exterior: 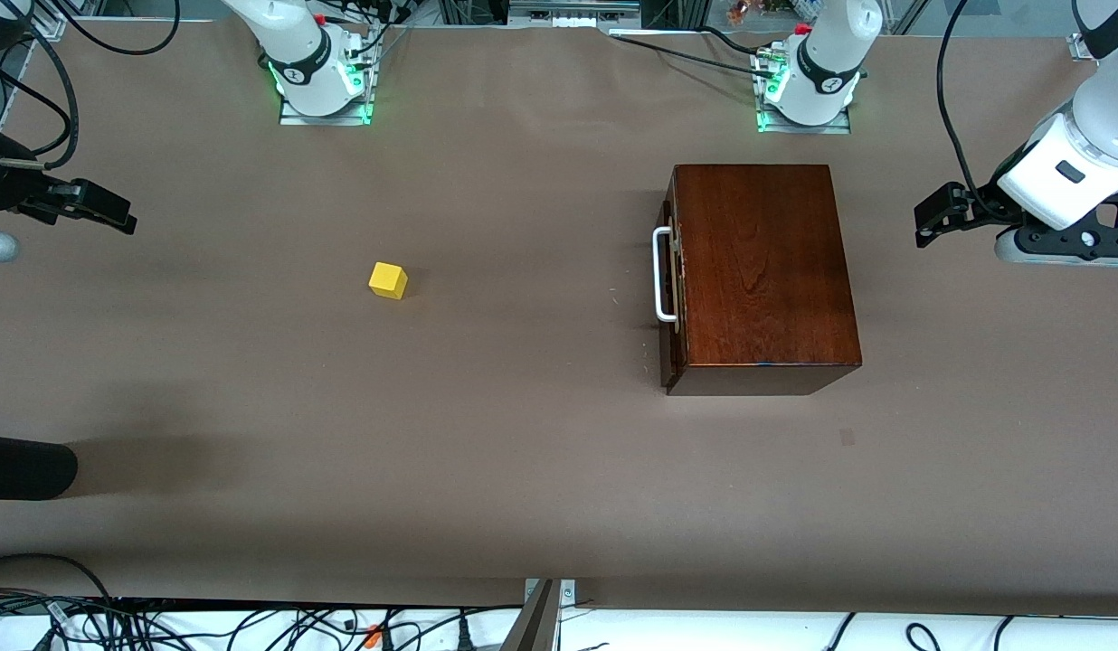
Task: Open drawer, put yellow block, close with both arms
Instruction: 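Move the left gripper toward the white drawer handle of the wooden box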
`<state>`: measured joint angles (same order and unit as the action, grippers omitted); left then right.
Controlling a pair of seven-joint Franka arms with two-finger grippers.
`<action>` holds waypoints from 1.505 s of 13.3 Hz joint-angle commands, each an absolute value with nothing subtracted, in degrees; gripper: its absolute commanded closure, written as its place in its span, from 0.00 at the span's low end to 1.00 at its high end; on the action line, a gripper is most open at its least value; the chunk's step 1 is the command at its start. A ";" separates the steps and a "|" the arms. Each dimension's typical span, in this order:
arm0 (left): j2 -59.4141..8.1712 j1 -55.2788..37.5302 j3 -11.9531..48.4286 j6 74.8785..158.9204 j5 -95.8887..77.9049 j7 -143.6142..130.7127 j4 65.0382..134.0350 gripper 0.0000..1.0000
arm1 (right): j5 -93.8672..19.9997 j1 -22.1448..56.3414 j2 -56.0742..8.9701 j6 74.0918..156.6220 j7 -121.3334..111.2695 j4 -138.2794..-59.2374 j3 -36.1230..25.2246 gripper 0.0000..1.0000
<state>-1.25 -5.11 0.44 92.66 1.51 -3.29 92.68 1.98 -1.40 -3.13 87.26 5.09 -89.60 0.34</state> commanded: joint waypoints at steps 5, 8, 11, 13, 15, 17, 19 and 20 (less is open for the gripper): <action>-1.85 -5.01 0.62 91.32 1.41 -3.69 90.97 0.00 | 1.58 -2.29 -1.93 87.54 5.01 -90.26 1.05 0.00; -1.85 -5.01 0.62 91.32 1.32 -3.60 90.97 0.00 | 1.58 -2.29 -2.02 87.63 5.01 -90.26 1.05 0.00; -1.85 -5.10 0.70 91.23 1.32 -3.69 90.97 0.00 | 1.49 -2.29 -1.93 87.63 5.01 -90.26 1.05 0.00; -1.85 -5.36 0.88 90.36 -0.08 -4.04 90.97 0.00 | 1.49 -2.29 -1.93 87.54 5.01 -90.26 1.14 0.00; -2.02 -5.36 2.54 90.00 -0.97 -4.22 91.05 0.00 | 1.49 -2.29 -1.93 87.54 5.01 -90.26 1.14 0.00; -3.60 -5.36 5.61 89.12 -1.75 -4.39 91.14 0.00 | 1.49 -2.29 -1.85 87.54 5.01 -90.18 1.14 0.00; -6.40 -5.36 9.30 90.26 -4.56 -10.24 90.88 0.00 | 1.49 -2.29 -1.85 87.54 5.01 -90.18 1.14 0.00; -7.81 -5.45 11.23 92.35 -4.48 -13.85 90.88 0.00 | 1.49 -2.29 -1.85 87.54 5.01 -90.18 1.14 0.00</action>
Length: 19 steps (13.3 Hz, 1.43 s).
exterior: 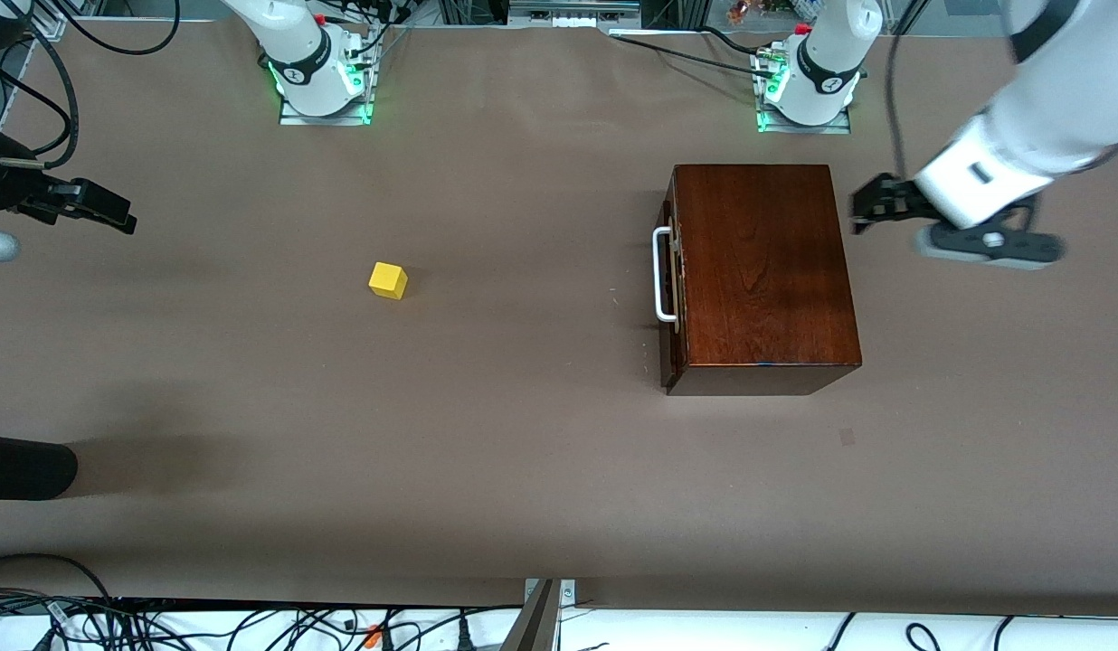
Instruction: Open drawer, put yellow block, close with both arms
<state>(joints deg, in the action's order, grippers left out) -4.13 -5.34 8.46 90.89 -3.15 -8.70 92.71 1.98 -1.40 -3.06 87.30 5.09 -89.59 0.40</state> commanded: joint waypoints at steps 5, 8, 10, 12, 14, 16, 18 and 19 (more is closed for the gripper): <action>-15.63 -8.42 19.86 103.43 -3.60 -27.31 91.05 0.00 | 1.41 -2.29 -2.11 87.63 5.01 -89.56 1.23 0.00; -20.11 -15.80 19.86 105.46 -1.25 -33.39 91.14 0.00 | 1.49 -2.29 -2.20 87.63 5.01 -89.56 1.23 0.00; -23.10 -20.89 19.86 107.22 5.15 -35.58 91.23 0.00 | 1.49 -2.29 -2.20 87.63 5.01 -89.56 1.23 0.00; -25.39 -23.11 19.86 109.67 8.16 -39.62 91.67 0.00 | 1.41 -2.29 -2.20 87.80 5.01 -89.56 1.23 0.00; -25.58 -23.38 19.78 110.57 11.14 -40.08 93.16 0.00 | 1.41 -2.29 -2.20 87.80 5.01 -89.56 1.23 0.00; -25.14 -23.20 19.78 110.57 12.13 -40.08 95.26 0.00 | 0.88 -2.28 -2.29 87.80 5.01 -89.56 1.23 0.00; -25.05 -23.29 19.86 110.74 14.66 -41.30 96.85 0.00 | -0.52 -2.29 -2.20 87.80 5.01 -89.56 1.14 0.00; -25.05 -23.38 19.95 110.92 15.29 -43.05 97.29 0.00 | -0.96 -2.29 -2.20 87.80 5.01 -89.56 0.97 0.00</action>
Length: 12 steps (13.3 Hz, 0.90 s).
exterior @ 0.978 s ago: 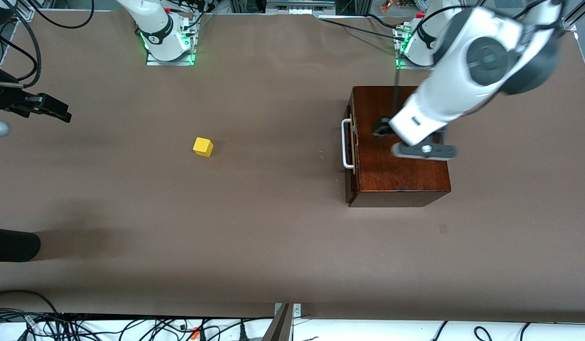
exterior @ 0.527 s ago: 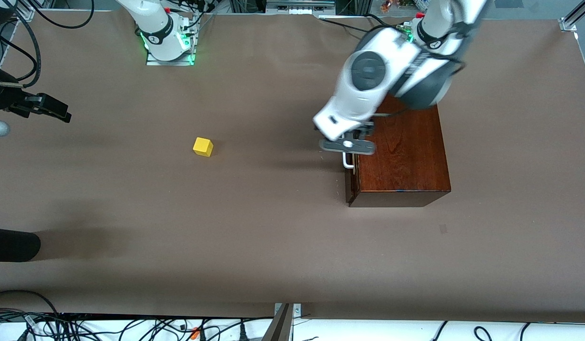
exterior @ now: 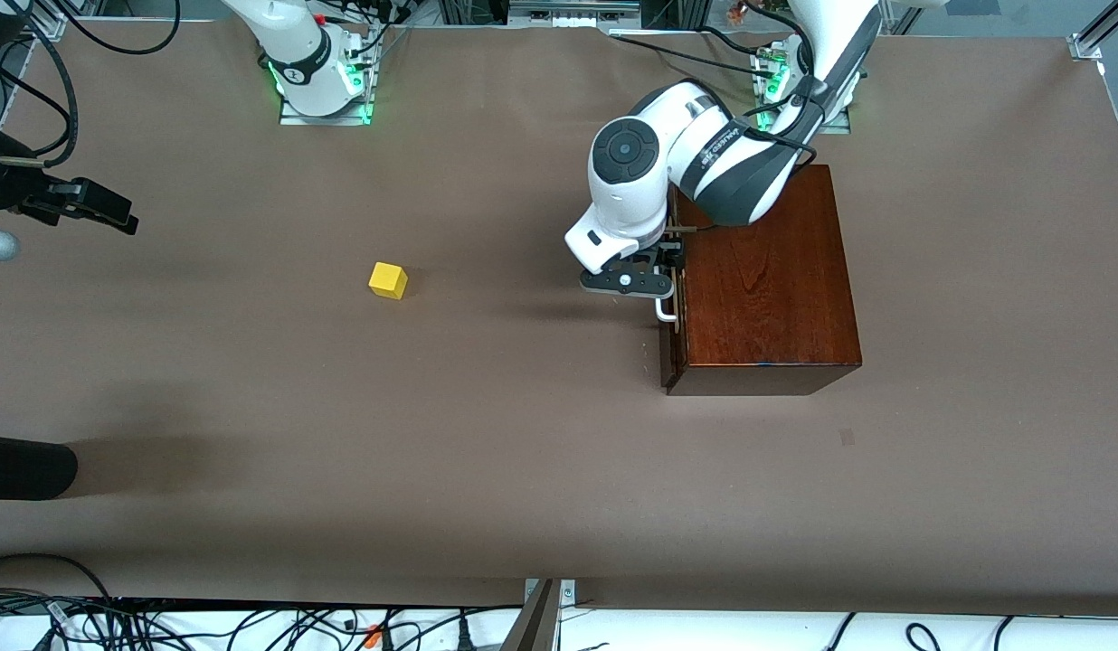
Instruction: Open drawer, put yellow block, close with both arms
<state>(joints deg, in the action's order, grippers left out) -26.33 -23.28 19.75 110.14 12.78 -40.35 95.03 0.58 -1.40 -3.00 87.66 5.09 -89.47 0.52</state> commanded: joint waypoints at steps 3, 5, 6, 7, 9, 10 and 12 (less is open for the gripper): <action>-25.14 -24.61 19.86 111.09 15.47 -45.97 98.43 0.00 | -0.35 -2.29 -2.20 87.80 4.57 -89.56 1.05 0.00; -25.14 -24.52 19.95 112.14 18.70 -46.05 100.01 0.00 | 0.00 -2.29 -2.20 87.72 3.96 -89.56 1.05 0.00; -25.14 -24.52 19.95 113.19 19.68 -46.66 100.89 0.00 | 0.09 -2.29 -2.11 87.71 3.87 -89.56 1.05 0.00; -25.22 -24.61 19.95 114.94 19.86 -47.89 102.03 0.00 | 0.09 -2.29 -2.11 87.71 3.78 -89.56 1.05 0.00; -25.57 -24.61 19.95 116.98 19.95 -48.78 103.27 0.00 | 0.61 -2.29 -2.11 88.15 -0.24 -89.56 1.05 0.00; -25.84 -24.61 19.95 117.42 19.95 -48.87 103.27 0.00 | 0.70 -2.29 -2.11 88.07 -1.31 -89.56 0.88 0.00; -26.19 -24.70 19.95 117.60 19.95 -48.87 103.27 0.00 | 0.70 -2.29 -2.11 88.15 -1.32 -89.56 0.88 0.00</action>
